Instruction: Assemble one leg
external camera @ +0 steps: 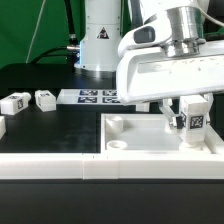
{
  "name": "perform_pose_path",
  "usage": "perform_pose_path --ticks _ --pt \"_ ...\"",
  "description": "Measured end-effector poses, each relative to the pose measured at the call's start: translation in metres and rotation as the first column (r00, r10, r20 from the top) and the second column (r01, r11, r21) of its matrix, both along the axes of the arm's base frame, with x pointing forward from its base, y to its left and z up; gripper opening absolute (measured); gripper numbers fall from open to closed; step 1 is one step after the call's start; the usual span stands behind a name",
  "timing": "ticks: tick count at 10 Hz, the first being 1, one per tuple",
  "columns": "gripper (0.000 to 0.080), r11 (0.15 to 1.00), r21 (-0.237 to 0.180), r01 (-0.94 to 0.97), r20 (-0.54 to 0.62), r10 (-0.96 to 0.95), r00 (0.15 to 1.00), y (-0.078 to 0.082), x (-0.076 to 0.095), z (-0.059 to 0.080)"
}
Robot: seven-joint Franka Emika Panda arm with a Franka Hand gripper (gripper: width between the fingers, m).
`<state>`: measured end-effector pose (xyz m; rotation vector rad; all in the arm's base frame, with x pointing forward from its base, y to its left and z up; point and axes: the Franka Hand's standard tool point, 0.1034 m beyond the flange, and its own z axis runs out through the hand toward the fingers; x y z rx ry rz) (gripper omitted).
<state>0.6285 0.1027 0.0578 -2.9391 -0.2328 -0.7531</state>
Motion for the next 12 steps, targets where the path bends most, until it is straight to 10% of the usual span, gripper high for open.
perform_pose_path --ticks 6,9,12 --pt "0.0318 1.0 0.0 -0.001 0.024 0.001 1.0 0.0041 -0.0001 -0.0046" --pt "0.0616 1.0 0.0 -0.001 0.024 0.001 1.0 0.0041 -0.0001 -0.0047" --pt "0.0648 1.0 0.0 -0.001 0.024 0.001 1.0 0.0041 -0.0001 -0.0047"
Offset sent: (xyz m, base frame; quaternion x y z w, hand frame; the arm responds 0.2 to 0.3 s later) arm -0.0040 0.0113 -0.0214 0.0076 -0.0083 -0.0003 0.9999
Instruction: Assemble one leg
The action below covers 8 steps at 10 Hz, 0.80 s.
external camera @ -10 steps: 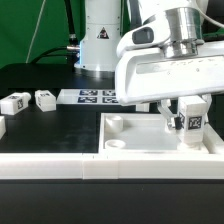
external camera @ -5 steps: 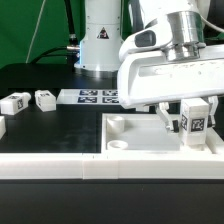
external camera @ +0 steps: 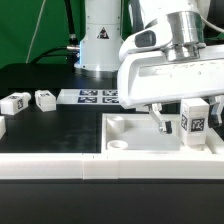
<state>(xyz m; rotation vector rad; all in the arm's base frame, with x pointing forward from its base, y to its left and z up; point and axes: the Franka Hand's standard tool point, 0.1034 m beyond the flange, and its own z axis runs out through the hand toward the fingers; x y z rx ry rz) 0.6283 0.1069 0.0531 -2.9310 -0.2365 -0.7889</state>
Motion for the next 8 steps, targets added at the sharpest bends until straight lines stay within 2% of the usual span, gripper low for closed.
perform_pose_path --ticks 2,4,5,8 --pt "0.0648 1.0 0.0 -0.001 0.001 0.001 1.0 0.0 0.0 0.002" --pt "0.0648 1.0 -0.004 -0.005 0.014 0.005 1.0 0.0 -0.004 0.024" --pt "0.0648 1.0 -0.006 -0.009 0.018 0.009 1.0 0.001 -0.006 0.03" --pt "0.0648 1.0 -0.004 -0.016 -0.023 0.016 1.0 0.002 -0.008 0.024"
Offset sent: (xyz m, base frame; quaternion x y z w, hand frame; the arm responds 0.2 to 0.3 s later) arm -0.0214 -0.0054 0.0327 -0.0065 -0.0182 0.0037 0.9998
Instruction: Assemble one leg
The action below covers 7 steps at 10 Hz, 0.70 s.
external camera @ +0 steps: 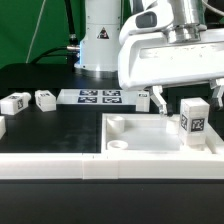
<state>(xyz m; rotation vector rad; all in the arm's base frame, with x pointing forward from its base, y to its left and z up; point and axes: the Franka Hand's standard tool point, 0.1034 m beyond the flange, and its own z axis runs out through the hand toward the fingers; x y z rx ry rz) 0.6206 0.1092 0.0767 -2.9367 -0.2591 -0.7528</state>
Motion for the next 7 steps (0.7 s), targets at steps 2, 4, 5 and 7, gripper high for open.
perform_pose_path --ticks 2,4,5,7 --pt "0.0648 1.0 0.01 -0.021 -0.206 0.022 0.978 0.003 0.0 -0.007" --pt "0.0648 0.999 0.016 -0.032 -0.346 0.036 0.938 -0.003 0.007 -0.001" --pt "0.0648 0.998 0.026 -0.048 -0.447 0.055 0.893 -0.002 0.001 0.001" --pt "0.0648 0.997 0.044 -0.063 -0.521 0.077 0.85 0.003 0.011 0.006"
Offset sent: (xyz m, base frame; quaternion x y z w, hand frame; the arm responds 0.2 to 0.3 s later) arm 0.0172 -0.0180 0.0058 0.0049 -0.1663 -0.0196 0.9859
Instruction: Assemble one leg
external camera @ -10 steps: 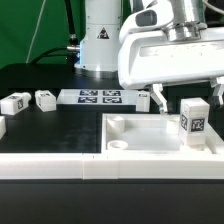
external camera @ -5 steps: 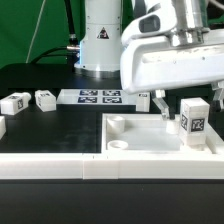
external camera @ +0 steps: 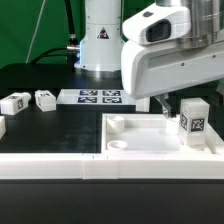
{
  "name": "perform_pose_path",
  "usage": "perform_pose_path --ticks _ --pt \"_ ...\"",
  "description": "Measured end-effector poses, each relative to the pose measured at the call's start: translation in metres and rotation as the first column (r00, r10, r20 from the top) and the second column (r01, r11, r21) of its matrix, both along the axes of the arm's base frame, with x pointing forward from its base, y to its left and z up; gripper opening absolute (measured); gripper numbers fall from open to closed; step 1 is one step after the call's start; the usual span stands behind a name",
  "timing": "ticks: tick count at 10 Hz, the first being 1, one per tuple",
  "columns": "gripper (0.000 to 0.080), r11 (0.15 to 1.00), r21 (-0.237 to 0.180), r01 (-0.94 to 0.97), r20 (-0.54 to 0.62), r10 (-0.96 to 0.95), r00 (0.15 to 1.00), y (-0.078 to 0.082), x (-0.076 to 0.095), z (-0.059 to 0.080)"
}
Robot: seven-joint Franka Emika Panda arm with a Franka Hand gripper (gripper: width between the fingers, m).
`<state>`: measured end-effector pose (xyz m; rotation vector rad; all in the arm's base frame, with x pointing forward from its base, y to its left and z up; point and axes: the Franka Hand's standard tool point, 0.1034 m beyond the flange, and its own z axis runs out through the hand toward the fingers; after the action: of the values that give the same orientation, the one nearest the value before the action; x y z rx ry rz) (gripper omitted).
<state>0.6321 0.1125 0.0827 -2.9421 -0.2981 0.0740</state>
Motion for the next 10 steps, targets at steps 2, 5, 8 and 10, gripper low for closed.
perform_pose_path --ticks 2,5,8,10 --pt "0.0648 1.0 -0.002 0.003 0.033 -0.003 0.999 0.0018 0.0017 -0.0021" --pt "0.052 1.0 -0.002 0.004 0.032 -0.004 0.999 0.0014 0.0015 -0.0027" --pt "0.0292 1.0 -0.002 0.011 0.03 -0.011 0.999 0.001 0.0014 -0.0032" --pt "0.0292 0.999 -0.002 0.032 0.025 -0.032 0.999 0.001 0.001 -0.004"
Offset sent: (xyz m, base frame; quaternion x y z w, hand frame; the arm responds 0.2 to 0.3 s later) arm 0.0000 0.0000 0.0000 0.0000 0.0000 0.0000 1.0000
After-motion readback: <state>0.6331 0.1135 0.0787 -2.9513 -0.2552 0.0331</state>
